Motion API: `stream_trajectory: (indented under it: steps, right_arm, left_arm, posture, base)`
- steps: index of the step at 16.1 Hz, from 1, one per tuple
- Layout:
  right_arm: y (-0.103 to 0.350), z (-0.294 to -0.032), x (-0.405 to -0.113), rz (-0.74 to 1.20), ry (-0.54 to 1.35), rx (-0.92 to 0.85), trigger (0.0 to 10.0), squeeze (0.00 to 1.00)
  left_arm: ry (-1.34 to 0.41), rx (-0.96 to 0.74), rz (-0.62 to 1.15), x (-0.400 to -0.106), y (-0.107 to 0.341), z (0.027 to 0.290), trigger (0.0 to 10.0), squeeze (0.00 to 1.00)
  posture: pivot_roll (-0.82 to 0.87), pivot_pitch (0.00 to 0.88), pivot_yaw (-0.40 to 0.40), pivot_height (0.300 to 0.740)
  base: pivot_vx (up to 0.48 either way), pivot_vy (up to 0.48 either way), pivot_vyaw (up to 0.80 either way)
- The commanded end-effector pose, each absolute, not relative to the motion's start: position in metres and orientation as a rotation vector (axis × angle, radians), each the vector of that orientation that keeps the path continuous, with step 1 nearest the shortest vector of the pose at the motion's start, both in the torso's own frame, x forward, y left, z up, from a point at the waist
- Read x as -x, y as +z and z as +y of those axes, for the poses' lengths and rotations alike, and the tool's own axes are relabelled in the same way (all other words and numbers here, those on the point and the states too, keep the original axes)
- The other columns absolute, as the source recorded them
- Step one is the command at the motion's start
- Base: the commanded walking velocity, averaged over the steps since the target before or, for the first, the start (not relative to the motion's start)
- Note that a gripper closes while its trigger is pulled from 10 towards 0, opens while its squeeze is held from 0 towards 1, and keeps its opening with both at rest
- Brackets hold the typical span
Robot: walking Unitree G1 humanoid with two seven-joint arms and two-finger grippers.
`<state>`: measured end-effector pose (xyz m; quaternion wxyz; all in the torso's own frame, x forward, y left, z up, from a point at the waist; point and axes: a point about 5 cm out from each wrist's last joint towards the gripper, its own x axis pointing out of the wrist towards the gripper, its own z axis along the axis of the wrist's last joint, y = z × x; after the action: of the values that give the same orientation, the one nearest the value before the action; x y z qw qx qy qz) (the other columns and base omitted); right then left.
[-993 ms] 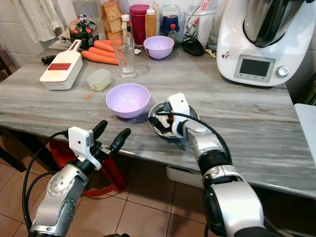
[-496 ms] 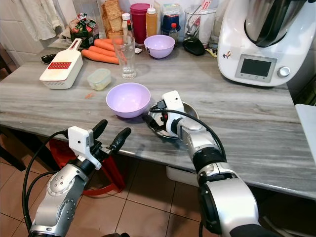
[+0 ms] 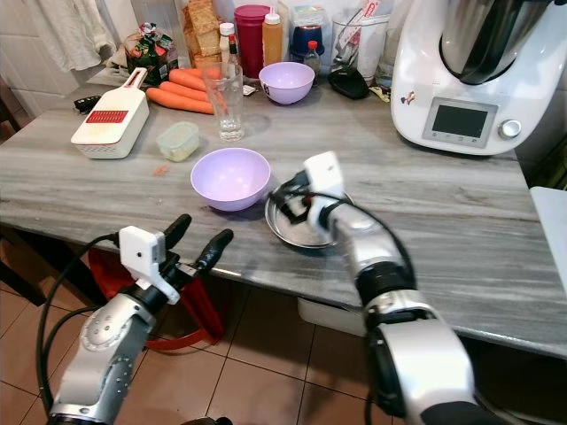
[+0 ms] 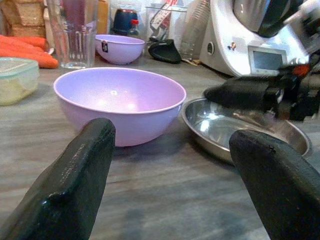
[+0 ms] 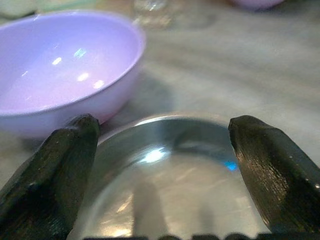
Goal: Setting the table
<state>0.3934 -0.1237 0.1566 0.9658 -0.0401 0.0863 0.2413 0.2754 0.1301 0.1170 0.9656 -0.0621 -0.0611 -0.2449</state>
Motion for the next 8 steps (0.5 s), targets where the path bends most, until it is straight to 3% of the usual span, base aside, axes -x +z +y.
stream_trajectory:
  steps: [1,4,8]
  right_arm:
    - [0.162,-0.131,-0.395,0.134,0.449,0.092,10.0,0.00]
    - [0.148,-0.148,-0.392,0.193,0.373,0.110,10.0,0.00]
    - [0.139,-0.143,-0.390,0.254,0.405,0.143,10.0,0.00]
  left_arm:
    - [-0.485,0.111,-0.125,-0.274,0.117,0.135,10.0,0.00]
    - [-0.560,0.116,-0.110,-0.270,0.115,0.132,10.0,0.00]
    - [-0.668,0.127,-0.082,-0.259,0.112,0.131,10.0,0.00]
  posture:
    - [-0.01,0.071,0.024,0.740]
    - [-0.02,0.077,0.030,0.740]
    - [-0.02,0.082,0.030,0.740]
  base:
    - [0.000,0.000,0.00]
    - [0.000,0.000,0.00]
    - [0.000,0.000,0.00]
